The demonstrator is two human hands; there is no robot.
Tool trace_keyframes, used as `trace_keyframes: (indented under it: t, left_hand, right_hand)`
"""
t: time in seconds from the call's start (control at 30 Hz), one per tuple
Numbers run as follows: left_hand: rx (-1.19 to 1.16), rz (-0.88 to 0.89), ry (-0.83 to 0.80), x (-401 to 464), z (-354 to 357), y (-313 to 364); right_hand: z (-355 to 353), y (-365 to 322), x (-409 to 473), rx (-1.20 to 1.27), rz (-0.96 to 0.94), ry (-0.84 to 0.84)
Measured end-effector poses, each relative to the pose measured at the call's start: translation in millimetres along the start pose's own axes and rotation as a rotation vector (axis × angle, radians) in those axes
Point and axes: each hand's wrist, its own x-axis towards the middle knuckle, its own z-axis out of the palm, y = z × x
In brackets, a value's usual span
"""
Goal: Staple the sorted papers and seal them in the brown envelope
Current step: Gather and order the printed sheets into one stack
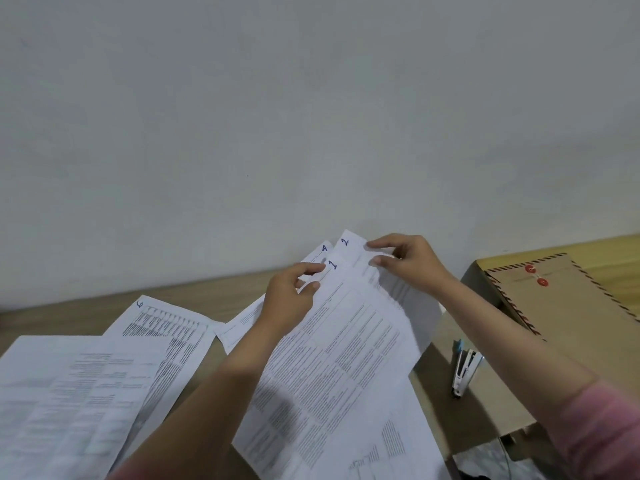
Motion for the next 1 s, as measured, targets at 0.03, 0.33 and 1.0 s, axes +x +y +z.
trace_keyframes:
  t: [0.03,0.33,1.0]
  left_hand:
    - [-0.037,0.01,0.013,1,3,3]
    - [-0.125,0.014,0.09,5,8,1]
    - [-0.085,-0.089,0.033,-15,-5,-20]
  right_hand:
    - [1,-6,-5,0.05,-0.002,0.006]
    - [28,-12,-29,0.179,0.063,0.025]
    - [56,0,-40,0.074,0.079,0.024]
